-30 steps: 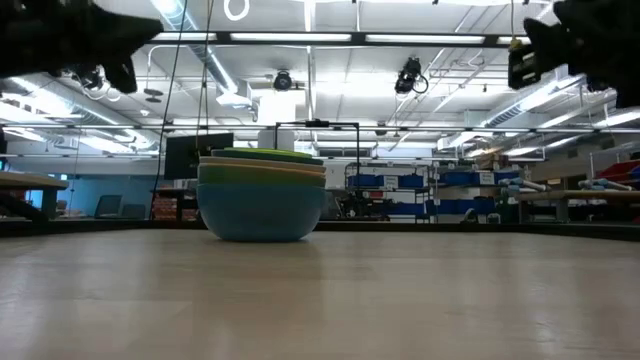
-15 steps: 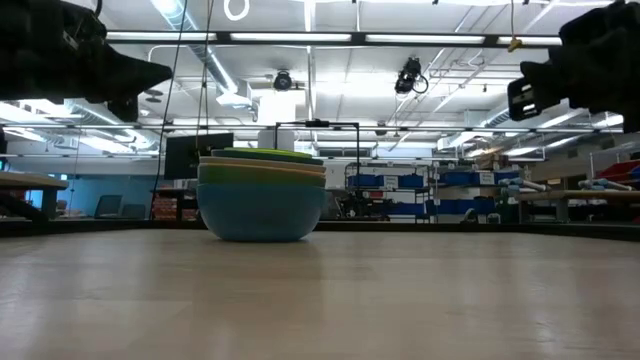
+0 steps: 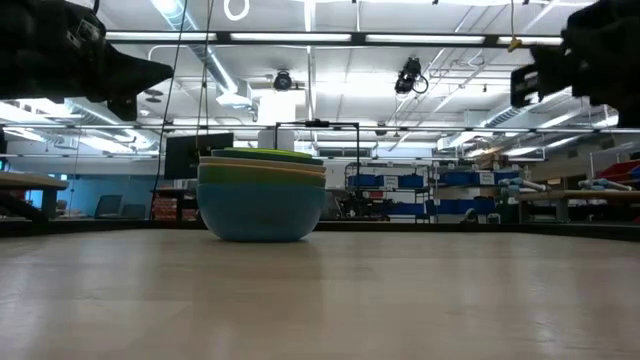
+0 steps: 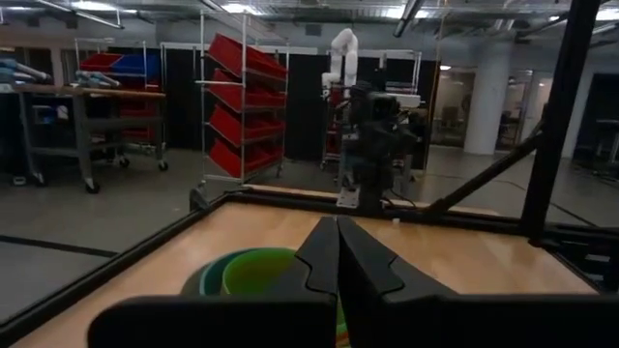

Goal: Nest bowls inside each other
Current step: Return to Home Position

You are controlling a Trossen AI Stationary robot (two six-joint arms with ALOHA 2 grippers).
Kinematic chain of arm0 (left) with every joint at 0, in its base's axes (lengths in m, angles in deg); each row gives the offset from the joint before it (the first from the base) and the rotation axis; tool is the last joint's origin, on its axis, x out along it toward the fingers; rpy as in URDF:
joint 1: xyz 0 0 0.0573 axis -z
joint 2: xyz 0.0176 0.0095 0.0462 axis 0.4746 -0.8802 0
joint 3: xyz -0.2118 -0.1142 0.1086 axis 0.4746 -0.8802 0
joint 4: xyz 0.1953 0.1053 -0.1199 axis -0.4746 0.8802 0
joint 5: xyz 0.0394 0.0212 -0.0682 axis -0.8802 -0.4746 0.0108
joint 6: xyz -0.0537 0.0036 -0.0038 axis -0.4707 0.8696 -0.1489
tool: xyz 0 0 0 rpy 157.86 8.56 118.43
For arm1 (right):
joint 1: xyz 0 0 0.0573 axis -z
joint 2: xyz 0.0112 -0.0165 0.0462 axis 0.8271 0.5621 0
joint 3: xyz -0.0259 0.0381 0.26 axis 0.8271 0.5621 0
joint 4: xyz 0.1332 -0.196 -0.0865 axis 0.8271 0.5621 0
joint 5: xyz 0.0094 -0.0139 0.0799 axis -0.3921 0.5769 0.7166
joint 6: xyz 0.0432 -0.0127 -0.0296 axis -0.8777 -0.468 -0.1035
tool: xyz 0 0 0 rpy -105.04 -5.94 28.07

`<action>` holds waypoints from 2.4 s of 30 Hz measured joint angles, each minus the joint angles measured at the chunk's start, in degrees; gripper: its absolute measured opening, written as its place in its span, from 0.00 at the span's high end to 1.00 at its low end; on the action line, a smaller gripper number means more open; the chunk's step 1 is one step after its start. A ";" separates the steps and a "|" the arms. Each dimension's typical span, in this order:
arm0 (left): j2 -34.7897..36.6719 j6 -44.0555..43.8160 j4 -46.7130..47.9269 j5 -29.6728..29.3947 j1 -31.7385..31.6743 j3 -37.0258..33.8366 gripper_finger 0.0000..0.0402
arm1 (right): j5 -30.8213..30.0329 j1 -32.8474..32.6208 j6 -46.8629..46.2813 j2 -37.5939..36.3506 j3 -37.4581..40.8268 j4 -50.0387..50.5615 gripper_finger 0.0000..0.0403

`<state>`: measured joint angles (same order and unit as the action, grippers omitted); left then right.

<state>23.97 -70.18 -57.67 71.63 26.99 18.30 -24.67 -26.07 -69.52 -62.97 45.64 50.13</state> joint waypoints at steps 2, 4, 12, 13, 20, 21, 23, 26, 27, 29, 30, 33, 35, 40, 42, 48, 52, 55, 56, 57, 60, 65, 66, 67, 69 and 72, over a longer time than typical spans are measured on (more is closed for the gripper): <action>0.00 -0.17 0.04 0.00 0.00 -0.01 0.98 | -0.80 -0.03 1.11 0.10 0.00 3.49 0.70; -0.02 -0.82 -0.62 -0.02 0.00 -0.01 0.98 | -1.10 -0.17 -0.72 0.06 0.00 2.54 0.70; 0.00 -1.76 -6.15 -0.02 0.00 -0.01 0.98 | -2.45 -0.25 -27.23 0.03 -2.76 -29.59 0.70; 0.00 -1.76 -6.56 -0.07 -0.02 -0.01 0.98 | -2.85 -0.14 -31.64 -0.08 -3.93 -33.61 0.70; 0.00 -1.70 -6.67 -3.52 -0.04 -0.02 0.98 | -1.52 -1.10 -41.42 2.70 -18.04 -21.62 0.70; 0.00 -1.73 -6.68 -3.75 -0.04 -0.03 0.98 | -1.56 -1.74 -38.83 4.34 -20.12 -17.20 0.70; 0.00 -1.74 -6.80 -3.82 -0.04 -0.03 0.98 | -1.59 -3.69 -34.14 8.68 -23.91 -11.66 0.70; 0.00 -1.76 -6.86 -3.82 -0.04 -0.03 0.98 | -1.55 -7.32 -29.96 17.05 -28.96 -12.81 0.70; 0.00 -1.76 -6.94 -3.82 -0.04 -0.03 0.98 | -1.49 -8.61 -28.79 19.91 -30.62 -13.91 0.70; 0.00 -1.78 -7.25 -3.82 -0.04 -0.03 0.98 | -1.18 -11.40 -26.64 25.98 -33.96 -15.26 0.69; 0.00 -1.76 -7.33 -3.82 -0.04 -0.03 0.98 | -1.00 -12.75 -25.50 28.62 -35.58 -15.47 0.70; 0.00 -2.00 -7.29 -3.82 -0.04 -0.03 0.98 | -0.03 -15.78 -23.45 34.52 -40.08 -14.90 0.70; 0.00 -2.17 -7.24 -3.73 -0.04 -0.03 0.98 | 1.24 -16.83 -23.10 36.33 -42.69 -15.43 0.70; 0.00 -2.11 -7.22 -3.21 -0.04 -0.03 0.98 | 3.19 -18.37 -23.49 35.73 -43.24 -14.43 0.70; 0.00 -1.97 -7.21 -3.21 -0.04 -0.03 0.98 | 3.86 -18.48 -23.11 32.83 -42.17 -14.96 0.70; 0.00 -1.93 -7.18 -3.21 -0.04 -0.03 0.98 | 4.85 -17.84 -22.11 21.95 -36.42 -14.91 0.70; 0.00 -1.97 -7.20 -3.23 -0.04 -0.05 0.98 | 4.95 -16.95 -23.15 13.57 -30.75 -16.15 0.70; 0.00 -2.14 -7.20 -3.23 -0.04 -0.05 0.98 | 4.78 -15.87 -25.65 7.56 -25.94 -18.52 0.70; 0.00 -2.16 -7.21 -3.23 -0.04 -0.05 0.98 | 4.70 -15.24 -26.85 5.79 -24.47 -19.92 0.70; 0.00 -2.17 -7.20 -3.23 -0.04 -0.05 0.98 | 4.55 -14.45 -27.93 4.03 -23.29 -21.14 0.70; 0.00 -2.21 -7.23 -3.69 -0.04 -0.05 0.98 | 3.62 -12.14 -29.55 -0.70 -20.28 -22.37 0.70; 0.00 -2.22 -7.22 -3.84 -0.04 -0.05 0.98 | 3.41 -8.58 -26.67 -4.21 -15.36 -20.53 0.70; 0.00 -2.22 -7.24 -3.84 -0.04 -0.05 0.98 | 3.20 -7.86 -26.12 -4.33 -14.21 -20.18 0.70; 0.00 -2.22 -7.24 -3.82 -0.04 -0.05 0.98 | 2.96 -7.21 -25.47 -4.37 -12.84 -19.98 0.70; 0.00 -2.24 -7.22 -3.82 -0.04 -0.05 0.98 | 2.37 -6.12 -23.90 -4.37 -9.95 -19.84 0.70; 0.00 -2.24 -7.22 -3.82 -0.04 -0.05 0.98 | 0.24 -4.77 -21.04 -4.37 -5.73 -19.84 0.70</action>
<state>23.97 -72.43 -64.89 67.81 26.94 18.25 -24.43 -30.84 -90.56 -67.33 39.91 30.29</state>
